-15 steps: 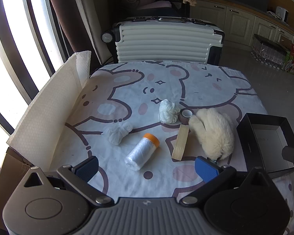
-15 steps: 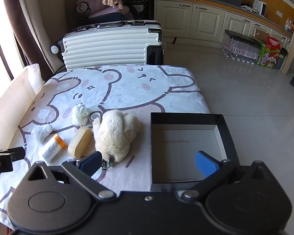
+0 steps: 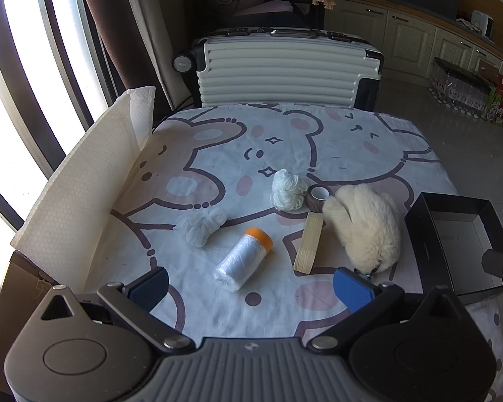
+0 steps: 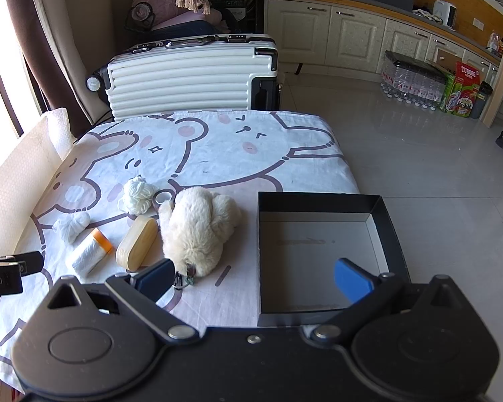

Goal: Organize objects

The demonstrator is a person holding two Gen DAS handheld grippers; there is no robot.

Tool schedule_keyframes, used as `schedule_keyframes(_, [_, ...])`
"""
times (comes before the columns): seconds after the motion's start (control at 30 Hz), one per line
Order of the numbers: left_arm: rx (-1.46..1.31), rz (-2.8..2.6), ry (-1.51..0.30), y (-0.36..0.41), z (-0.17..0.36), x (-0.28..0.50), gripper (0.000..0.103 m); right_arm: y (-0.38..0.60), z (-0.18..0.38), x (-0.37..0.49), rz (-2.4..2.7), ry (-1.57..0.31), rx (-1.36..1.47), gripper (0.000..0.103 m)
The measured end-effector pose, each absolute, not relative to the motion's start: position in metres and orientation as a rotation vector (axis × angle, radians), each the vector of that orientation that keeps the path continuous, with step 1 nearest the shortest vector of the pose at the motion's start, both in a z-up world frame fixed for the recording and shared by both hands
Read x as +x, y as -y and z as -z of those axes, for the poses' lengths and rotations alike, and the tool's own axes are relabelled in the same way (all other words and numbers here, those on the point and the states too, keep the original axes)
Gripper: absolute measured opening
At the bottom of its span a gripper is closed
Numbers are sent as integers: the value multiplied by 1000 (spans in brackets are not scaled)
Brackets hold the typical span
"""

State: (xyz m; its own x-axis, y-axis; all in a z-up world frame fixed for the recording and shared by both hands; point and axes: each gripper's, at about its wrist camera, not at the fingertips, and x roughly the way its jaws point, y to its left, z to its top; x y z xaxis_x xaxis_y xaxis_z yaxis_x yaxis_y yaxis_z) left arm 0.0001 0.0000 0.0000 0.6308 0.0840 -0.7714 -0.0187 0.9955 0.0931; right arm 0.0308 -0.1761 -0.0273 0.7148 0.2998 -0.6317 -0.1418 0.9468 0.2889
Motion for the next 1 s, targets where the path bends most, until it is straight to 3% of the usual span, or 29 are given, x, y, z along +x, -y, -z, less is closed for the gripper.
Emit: schedule_keyframes(1.0, [107,-110,-880,3,1,-2,103,176,29,31,-243,-738,226,103])
